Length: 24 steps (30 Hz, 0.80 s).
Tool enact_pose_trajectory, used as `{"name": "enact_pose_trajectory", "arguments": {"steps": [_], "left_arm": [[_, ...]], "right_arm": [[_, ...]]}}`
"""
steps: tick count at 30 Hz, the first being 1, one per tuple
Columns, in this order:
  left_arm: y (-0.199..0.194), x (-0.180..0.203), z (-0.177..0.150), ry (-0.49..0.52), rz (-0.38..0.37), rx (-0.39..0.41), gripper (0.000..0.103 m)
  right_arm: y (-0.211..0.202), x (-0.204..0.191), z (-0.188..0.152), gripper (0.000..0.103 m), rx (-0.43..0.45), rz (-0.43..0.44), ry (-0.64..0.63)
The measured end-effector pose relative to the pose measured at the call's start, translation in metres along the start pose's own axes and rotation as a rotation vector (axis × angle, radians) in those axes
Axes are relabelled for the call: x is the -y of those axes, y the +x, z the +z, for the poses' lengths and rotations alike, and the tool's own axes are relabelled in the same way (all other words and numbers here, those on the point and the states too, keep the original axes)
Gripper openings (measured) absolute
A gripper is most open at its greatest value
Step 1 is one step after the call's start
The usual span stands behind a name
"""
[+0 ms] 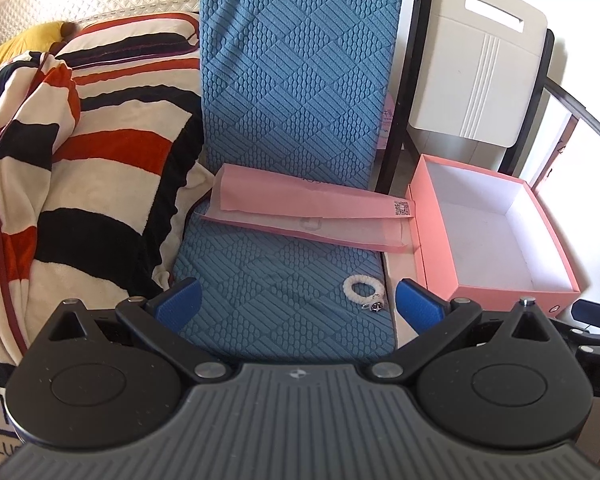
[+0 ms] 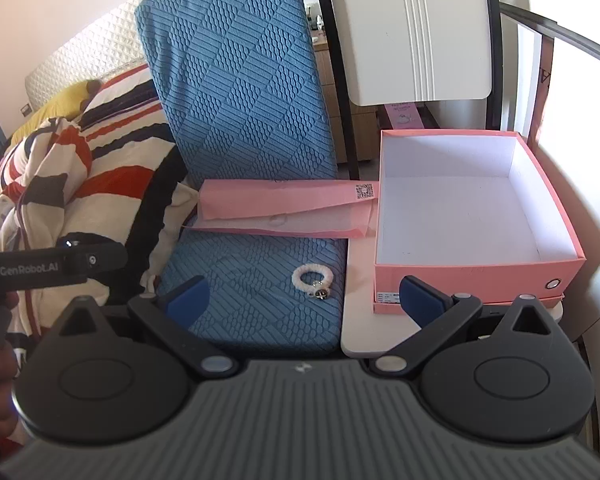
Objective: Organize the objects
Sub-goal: 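Move both grippers toward the pink paper sleeve on the cushion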
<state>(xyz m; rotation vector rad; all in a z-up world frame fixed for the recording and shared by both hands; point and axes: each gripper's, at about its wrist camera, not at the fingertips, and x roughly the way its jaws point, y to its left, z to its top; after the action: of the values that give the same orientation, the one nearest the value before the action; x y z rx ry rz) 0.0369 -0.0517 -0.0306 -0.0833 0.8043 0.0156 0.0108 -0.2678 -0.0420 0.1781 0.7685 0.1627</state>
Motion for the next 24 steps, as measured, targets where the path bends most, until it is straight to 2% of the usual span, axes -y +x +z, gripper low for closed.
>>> {"name": "enact_pose_trajectory", "arguments": {"steps": [10, 24], "left_arm": [[0.001, 0.002, -0.002, 0.029, -0.033, 0.009, 0.103], [-0.014, -0.025, -0.018, 0.08, -0.108, 0.039, 0.103]], "right_arm": [[-0.004, -0.006, -0.008, 0.103, 0.001, 0.003, 0.005], [-0.007, -0.037, -0.028, 0.103, 0.024, 0.003, 0.028]]}}
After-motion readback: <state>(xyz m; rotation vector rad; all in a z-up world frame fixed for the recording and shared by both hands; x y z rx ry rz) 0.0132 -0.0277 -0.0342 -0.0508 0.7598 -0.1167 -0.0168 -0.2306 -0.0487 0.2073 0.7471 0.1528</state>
